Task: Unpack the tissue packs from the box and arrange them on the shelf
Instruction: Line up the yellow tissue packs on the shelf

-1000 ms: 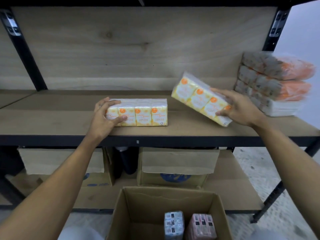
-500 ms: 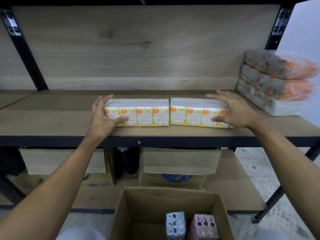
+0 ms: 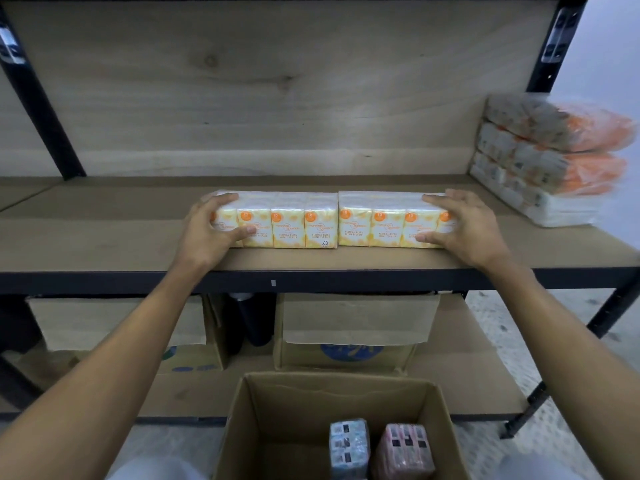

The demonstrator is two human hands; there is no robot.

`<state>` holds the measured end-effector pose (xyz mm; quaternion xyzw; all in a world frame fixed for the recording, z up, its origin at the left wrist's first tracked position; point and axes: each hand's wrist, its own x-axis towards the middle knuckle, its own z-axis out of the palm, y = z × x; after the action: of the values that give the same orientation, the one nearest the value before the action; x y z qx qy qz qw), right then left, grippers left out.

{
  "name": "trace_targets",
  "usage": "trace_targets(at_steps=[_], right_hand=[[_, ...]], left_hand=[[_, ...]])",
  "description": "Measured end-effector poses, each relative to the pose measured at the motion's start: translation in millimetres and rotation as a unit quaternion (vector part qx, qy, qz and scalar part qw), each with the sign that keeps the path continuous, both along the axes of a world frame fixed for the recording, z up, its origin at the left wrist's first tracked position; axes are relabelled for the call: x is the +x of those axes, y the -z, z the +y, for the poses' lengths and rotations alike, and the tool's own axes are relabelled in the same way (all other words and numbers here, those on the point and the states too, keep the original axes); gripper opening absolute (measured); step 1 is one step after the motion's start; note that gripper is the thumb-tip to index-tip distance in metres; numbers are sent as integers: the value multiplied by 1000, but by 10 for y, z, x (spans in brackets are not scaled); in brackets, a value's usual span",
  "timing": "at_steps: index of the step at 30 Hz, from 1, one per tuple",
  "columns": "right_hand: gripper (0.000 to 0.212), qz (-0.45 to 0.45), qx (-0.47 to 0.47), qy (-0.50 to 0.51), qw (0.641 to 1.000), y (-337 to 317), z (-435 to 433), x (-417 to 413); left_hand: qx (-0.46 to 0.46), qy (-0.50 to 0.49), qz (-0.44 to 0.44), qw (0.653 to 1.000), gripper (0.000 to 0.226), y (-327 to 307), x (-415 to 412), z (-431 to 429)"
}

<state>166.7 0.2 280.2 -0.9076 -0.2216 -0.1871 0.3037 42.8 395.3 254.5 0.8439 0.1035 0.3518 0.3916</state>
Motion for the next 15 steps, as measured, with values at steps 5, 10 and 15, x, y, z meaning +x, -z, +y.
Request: trace_targets(at_steps=[5,10,15], right_hand=[[72,14,-12,-10,1000,-17,-77,146],[76,-2,-66,11,998,15,-207,397],[74,-51,-136,58,988,8,-254,525]], left_hand=[[2,-15,8,1000,61,-31,79,-66],[22,-33,13,999,62,-73,235,-215],[54,-36,30,997,63,-120,451,-409]])
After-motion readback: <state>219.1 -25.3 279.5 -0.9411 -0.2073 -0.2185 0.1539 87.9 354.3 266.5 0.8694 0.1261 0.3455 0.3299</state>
